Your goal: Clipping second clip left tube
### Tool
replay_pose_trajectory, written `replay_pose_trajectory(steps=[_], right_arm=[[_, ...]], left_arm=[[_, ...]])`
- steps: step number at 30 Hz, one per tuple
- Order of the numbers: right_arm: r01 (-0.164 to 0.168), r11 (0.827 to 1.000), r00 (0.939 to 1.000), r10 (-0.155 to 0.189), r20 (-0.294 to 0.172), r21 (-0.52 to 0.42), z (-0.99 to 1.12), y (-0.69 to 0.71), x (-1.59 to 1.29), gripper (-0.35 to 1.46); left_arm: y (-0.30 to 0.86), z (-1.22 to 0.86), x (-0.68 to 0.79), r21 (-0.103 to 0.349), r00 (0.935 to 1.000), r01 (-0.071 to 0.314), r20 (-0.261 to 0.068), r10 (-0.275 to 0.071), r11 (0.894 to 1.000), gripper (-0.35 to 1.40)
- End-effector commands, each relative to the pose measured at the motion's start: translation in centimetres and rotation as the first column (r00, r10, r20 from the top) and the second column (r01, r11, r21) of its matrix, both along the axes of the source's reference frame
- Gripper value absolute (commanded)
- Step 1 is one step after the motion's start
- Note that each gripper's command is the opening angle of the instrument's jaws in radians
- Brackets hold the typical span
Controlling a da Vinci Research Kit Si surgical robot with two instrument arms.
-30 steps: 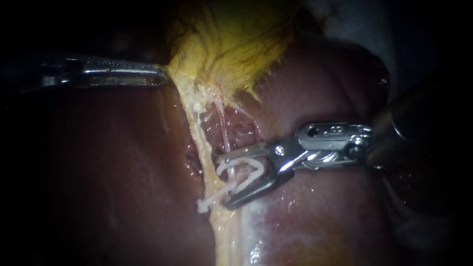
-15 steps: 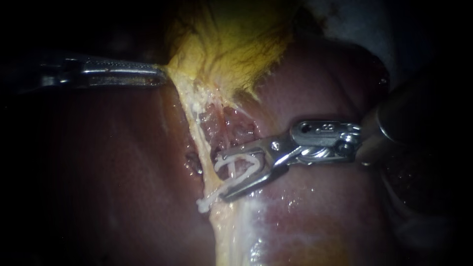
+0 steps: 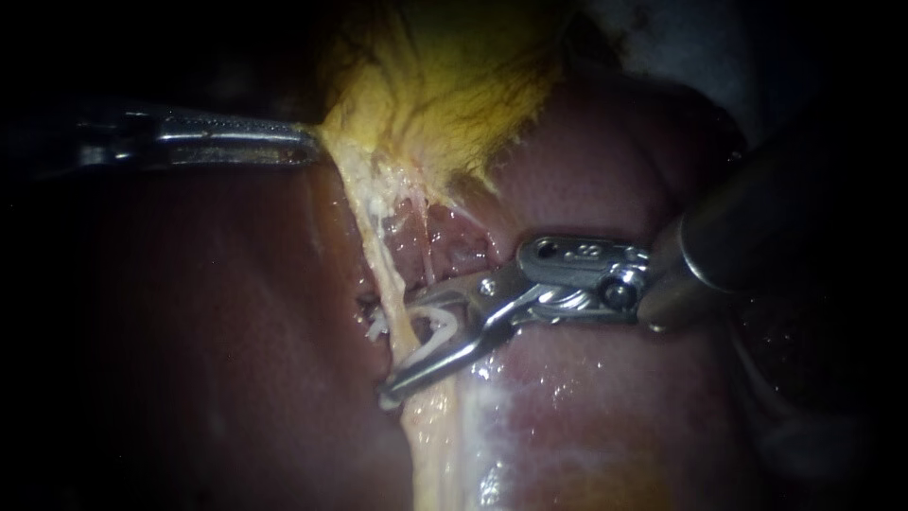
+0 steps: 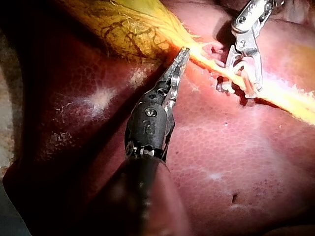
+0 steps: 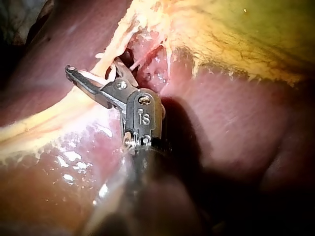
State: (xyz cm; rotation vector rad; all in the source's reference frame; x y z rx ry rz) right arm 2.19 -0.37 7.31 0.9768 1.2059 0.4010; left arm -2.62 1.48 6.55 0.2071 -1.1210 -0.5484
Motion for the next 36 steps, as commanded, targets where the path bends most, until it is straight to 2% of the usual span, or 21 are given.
replay_pose_trajectory(steps=[1,6,11,14,16,18,21,24,27,36], right_arm=[[0.0,1.0,0.9999,0.0,-0.012,0.008,-0.03,-0.01,0.0,0.56],[0.013,0.999,0.9985,-0.011,-0.053,0.047,-0.12,-0.09,0.02,0.53],[0.016,0.999,0.9984,-0.014,-0.054,0.048,-0.14,-0.1,0.02,0.41],[0.017,0.999,0.9984,-0.014,-0.055,0.048,-0.14,-0.09,-0.01,0.24],[0.021,0.998,0.9984,-0.018,-0.054,0.054,-0.15,-0.09,-0.03,0.06],[0.002,0.998,0.9991,0.0,-0.043,0.056,-0.15,-0.09,-0.04,-0.05],[-0.025,0.995,0.9997,0.025,-0.005,0.098,-0.15,-0.09,-0.05,-0.35],[-0.036,0.991,0.9993,0.034,0.017,0.128,-0.14,-0.09,-0.05,-0.35],[-0.025,0.991,0.9996,0.023,0.015,0.135,-0.14,-0.1,-0.03,-0.35],[-0.023,0.991,0.9997,0.022,0.015,0.134,-0.13,-0.11,-0.05,-0.35]], left_arm=[[0.0,0.01,0.0,0.0,1.0,0.0,0.0,0.0,1.0,-0.35],[0.0,0.01,0.0,0.0,1.0,0.0,0.0,0.0,1.0,-0.35],[0.0,0.0,0.0,0.0,1.0,0.0,0.0,0.0,1.0,-0.35],[0.0,0.0,0.0,-0.001,1.0,0.002,-0.002,-0.002,1.0,-0.35],[0.0,0.0,0.0,-0.001,1.0,0.002,-0.002,-0.002,1.0,-0.35],[0.0,0.0,0.0,-0.001,1.0,0.002,-0.002,-0.002,1.0,-0.35],[0.0,0.0,0.0,0.0,1.0,0.002,-0.002,-0.002,1.0,-0.35],[0.0,0.0,0.0,0.0,1.0,0.002,-0.002,-0.002,1.0,-0.35],[0.0,0.0,0.0,0.0,1.0,0.002,-0.002,-0.002,1.0,-0.35],[0.01,0.0,0.0,0.0,1.0,0.002,-0.002,-0.002,1.0,-0.35]])
